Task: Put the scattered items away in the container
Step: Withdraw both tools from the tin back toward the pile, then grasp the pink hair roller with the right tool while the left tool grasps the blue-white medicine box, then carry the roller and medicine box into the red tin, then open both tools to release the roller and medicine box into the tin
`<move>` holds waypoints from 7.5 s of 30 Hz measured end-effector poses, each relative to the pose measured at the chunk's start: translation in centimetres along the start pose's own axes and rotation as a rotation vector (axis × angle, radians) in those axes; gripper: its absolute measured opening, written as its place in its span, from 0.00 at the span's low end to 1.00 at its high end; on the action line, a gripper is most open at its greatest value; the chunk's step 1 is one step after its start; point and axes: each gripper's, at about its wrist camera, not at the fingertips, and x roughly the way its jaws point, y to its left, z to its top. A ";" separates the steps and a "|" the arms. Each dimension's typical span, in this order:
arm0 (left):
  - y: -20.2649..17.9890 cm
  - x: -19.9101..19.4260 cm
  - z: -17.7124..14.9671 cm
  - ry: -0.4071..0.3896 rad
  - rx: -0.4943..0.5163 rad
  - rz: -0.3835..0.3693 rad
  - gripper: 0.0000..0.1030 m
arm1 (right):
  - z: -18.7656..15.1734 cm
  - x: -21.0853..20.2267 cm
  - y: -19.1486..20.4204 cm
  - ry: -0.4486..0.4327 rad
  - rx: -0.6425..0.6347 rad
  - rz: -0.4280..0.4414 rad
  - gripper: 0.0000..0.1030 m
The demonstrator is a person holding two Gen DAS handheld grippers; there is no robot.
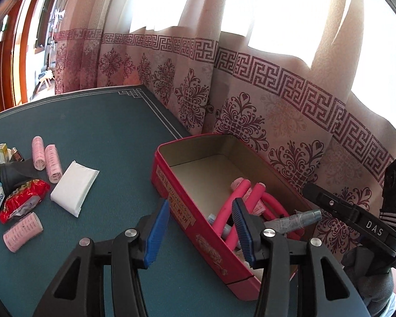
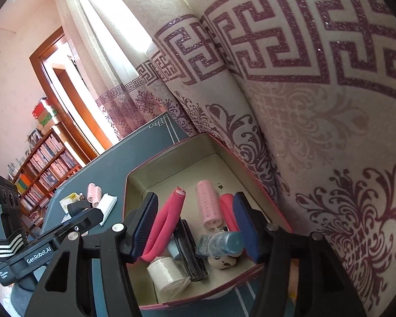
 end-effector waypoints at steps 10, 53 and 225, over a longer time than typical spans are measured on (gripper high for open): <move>4.6 -2.4 -2.0 -0.004 -0.082 0.057 0.65 | -1.9 0.6 3.9 0.030 -0.053 0.053 0.69; 26.0 -11.6 -9.4 -0.082 -0.470 0.340 0.75 | -11.8 14.1 27.2 0.363 -0.558 0.255 0.78; -1.2 2.0 2.5 -0.001 0.141 -0.140 0.70 | -2.8 -0.4 2.4 0.010 -0.187 -0.017 0.76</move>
